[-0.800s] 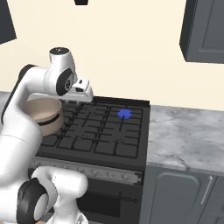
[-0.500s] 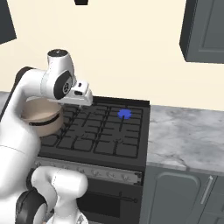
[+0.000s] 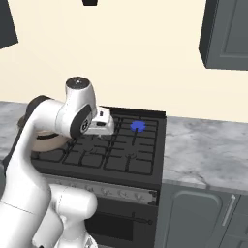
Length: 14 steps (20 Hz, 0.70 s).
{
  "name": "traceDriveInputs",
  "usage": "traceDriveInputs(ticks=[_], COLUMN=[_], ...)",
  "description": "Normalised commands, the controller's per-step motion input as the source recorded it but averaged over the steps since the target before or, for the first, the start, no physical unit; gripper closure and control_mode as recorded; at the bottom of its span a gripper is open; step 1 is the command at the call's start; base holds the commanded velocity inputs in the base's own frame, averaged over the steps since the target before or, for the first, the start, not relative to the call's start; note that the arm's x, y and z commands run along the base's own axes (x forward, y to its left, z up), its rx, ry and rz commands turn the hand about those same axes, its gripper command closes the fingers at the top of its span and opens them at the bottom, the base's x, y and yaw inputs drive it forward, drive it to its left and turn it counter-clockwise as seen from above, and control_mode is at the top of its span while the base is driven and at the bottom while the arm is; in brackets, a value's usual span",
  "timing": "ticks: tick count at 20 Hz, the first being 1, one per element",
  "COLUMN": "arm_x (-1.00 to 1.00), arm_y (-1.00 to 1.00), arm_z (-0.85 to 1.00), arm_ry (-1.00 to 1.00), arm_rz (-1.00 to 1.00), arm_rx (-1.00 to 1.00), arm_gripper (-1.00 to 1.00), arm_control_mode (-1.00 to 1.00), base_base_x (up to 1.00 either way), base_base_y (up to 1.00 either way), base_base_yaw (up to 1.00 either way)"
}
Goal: Turn off the rear right burner of the stove.
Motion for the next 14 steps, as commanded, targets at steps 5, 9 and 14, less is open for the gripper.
traceDriveInputs(ticks=[5, 9, 14], arm_x=[-0.30, -0.07, -0.08], arm_y=[-0.37, -0.18, -0.13], arm_z=[-0.45, -0.44, -0.36], arm_ry=[-0.21, -0.06, -0.15], arm_rz=[0.36, 0.31, 0.35], arm_rx=[-0.05, 0.00, -0.03], arm_gripper=[-1.00, -1.00, -1.00], arm_control_mode=[-1.00, -1.00, -1.00], base_base_x=[0.00, 0.00, 0.00], base_base_y=[0.00, 0.00, 0.00], base_base_yaw=[0.00, 0.00, 0.00])
